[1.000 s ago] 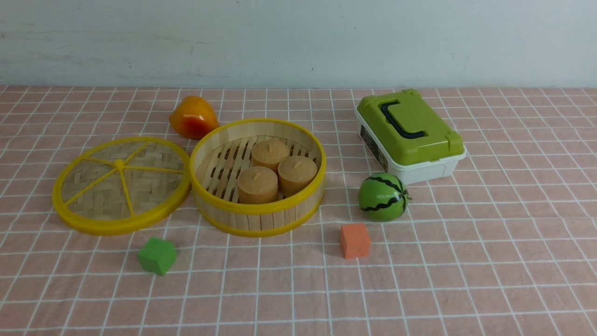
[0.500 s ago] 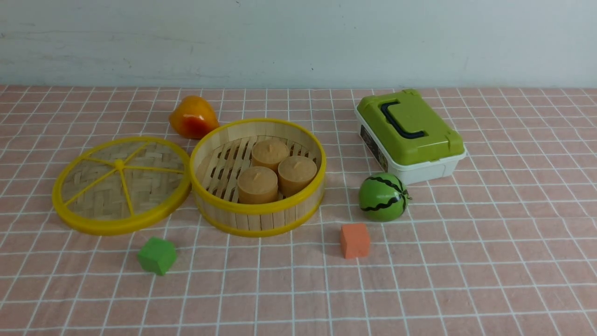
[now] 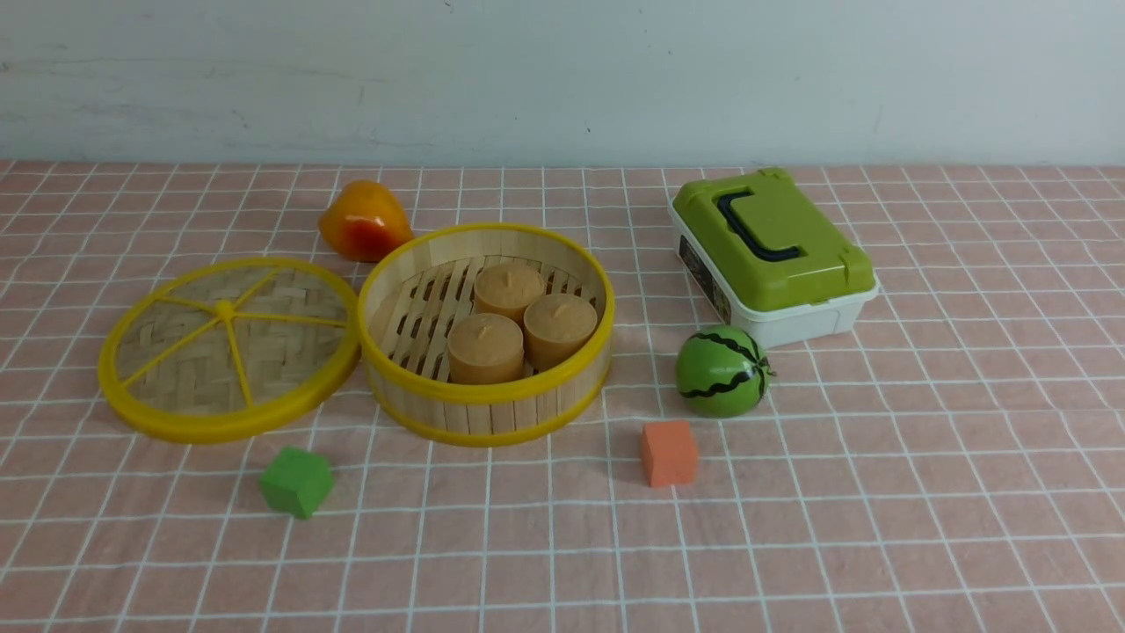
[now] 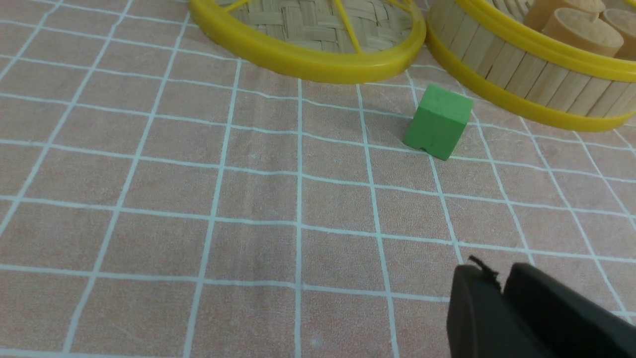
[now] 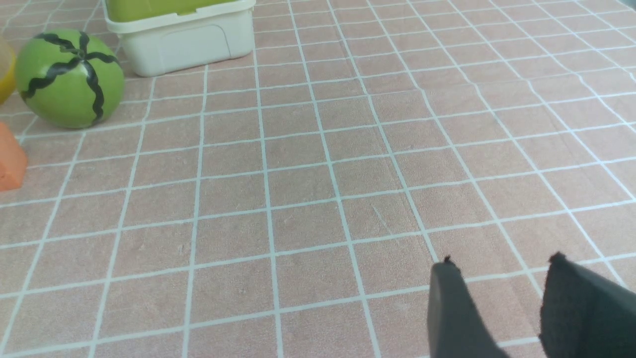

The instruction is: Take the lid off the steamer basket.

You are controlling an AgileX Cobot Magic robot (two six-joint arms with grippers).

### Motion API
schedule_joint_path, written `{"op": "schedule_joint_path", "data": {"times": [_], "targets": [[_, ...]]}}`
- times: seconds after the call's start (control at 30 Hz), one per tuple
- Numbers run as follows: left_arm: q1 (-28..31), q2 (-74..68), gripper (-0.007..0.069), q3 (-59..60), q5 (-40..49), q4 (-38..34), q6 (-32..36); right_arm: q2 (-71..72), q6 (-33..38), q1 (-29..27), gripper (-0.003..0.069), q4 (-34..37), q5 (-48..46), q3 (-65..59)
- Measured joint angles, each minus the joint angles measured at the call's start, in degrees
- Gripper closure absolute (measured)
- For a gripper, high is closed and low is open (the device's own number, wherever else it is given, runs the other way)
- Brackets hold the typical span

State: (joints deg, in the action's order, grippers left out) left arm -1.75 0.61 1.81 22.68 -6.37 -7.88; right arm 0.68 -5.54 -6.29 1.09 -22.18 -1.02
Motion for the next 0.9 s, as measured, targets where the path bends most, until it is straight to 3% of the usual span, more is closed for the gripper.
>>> {"op": "schedule_joint_path", "data": {"times": [0.9], "targets": [[0.0,0.0,0.0532,0.0,0.0,0.0,0.12,0.0,0.0,0.0,0.0418,0.0,0.0,0.0]]}}
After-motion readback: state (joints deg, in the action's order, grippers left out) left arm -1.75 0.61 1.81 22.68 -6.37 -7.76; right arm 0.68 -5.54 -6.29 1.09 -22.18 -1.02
